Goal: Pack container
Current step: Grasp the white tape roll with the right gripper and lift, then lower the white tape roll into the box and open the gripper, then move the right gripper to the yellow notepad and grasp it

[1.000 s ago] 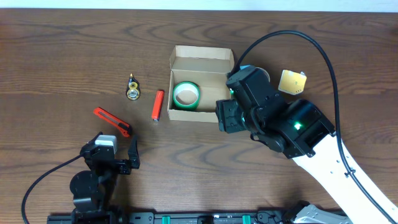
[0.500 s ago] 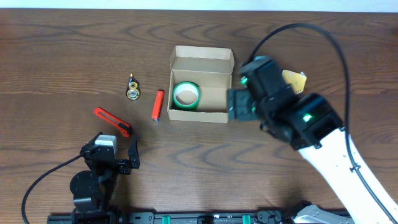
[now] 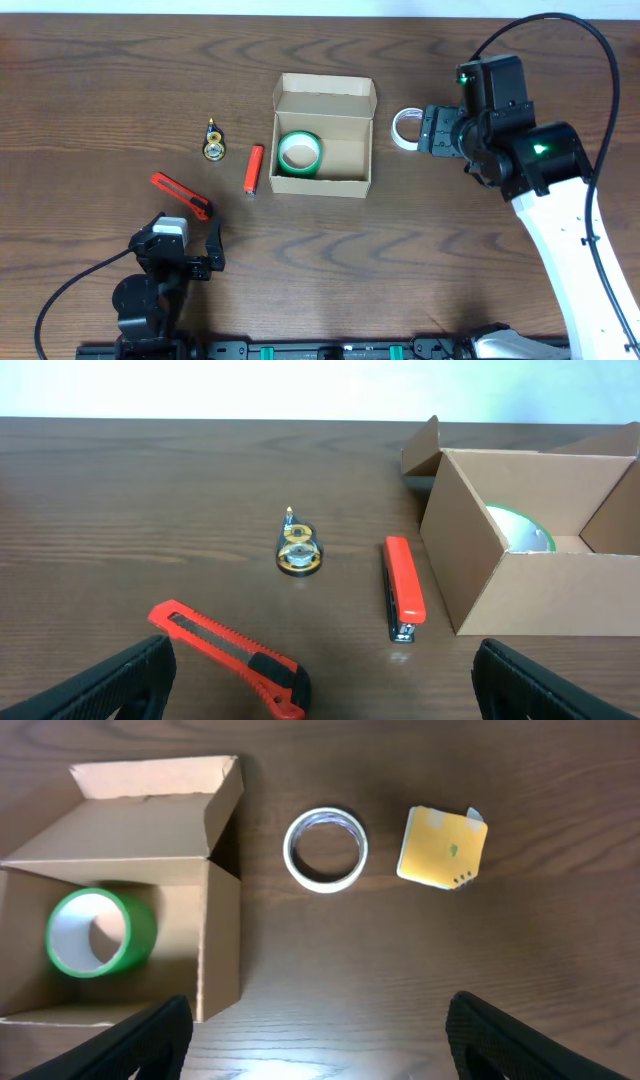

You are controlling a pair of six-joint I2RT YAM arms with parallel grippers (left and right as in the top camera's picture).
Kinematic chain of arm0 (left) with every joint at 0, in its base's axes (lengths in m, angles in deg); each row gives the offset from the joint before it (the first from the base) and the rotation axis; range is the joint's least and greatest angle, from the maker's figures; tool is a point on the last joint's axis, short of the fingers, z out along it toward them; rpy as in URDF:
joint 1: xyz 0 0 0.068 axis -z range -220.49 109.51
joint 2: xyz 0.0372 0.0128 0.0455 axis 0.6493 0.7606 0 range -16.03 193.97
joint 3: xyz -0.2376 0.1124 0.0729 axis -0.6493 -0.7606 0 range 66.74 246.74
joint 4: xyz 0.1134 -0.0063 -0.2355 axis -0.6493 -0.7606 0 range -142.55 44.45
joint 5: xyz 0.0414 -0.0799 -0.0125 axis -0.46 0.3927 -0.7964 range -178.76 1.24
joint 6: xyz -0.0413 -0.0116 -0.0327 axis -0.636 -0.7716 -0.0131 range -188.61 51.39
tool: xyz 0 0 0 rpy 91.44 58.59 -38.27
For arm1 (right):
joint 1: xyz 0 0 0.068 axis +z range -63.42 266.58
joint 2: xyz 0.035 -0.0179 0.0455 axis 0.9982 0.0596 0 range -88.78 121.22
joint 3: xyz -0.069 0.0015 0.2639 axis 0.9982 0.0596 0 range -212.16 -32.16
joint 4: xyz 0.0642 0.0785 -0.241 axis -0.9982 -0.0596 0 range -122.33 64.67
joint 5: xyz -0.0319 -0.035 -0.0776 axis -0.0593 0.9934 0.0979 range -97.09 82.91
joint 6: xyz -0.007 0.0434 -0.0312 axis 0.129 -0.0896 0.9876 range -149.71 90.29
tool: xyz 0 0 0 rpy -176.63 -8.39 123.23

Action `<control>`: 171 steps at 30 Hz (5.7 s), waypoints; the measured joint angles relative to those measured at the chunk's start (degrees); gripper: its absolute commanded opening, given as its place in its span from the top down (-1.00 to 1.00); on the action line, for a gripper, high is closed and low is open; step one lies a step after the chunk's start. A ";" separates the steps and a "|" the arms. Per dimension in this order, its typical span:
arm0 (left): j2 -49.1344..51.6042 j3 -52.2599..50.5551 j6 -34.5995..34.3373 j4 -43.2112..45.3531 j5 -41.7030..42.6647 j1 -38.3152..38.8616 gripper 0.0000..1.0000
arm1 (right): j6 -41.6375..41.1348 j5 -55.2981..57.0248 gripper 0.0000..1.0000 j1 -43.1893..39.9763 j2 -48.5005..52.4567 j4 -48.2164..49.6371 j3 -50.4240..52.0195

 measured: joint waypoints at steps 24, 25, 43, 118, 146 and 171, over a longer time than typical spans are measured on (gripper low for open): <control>0.00 0.00 0.00 0.00 0.00 0.00 -0.91 | 25.79 -3.54 -0.40 -6.97 28.41 22.69 0.66; 0.00 0.00 0.00 -0.02 0.00 0.00 -0.91 | 27.02 -4.50 -0.39 -7.54 29.66 23.58 0.66; 0.00 0.00 0.00 0.00 0.00 0.00 -0.91 | 35.63 -16.17 -0.29 -7.45 38.34 25.70 0.79; 0.00 0.00 0.00 0.00 0.00 0.00 -0.91 | 11.06 -9.49 0.97 23.85 37.35 10.47 -17.46; 0.00 0.00 0.00 0.00 0.00 0.00 -0.91 | 9.94 -12.48 0.29 25.14 42.62 14.29 -17.46; 0.00 0.00 0.00 0.00 0.00 0.00 -0.91 | 8.17 1.14 -0.13 -1.79 23.15 -0.42 -15.91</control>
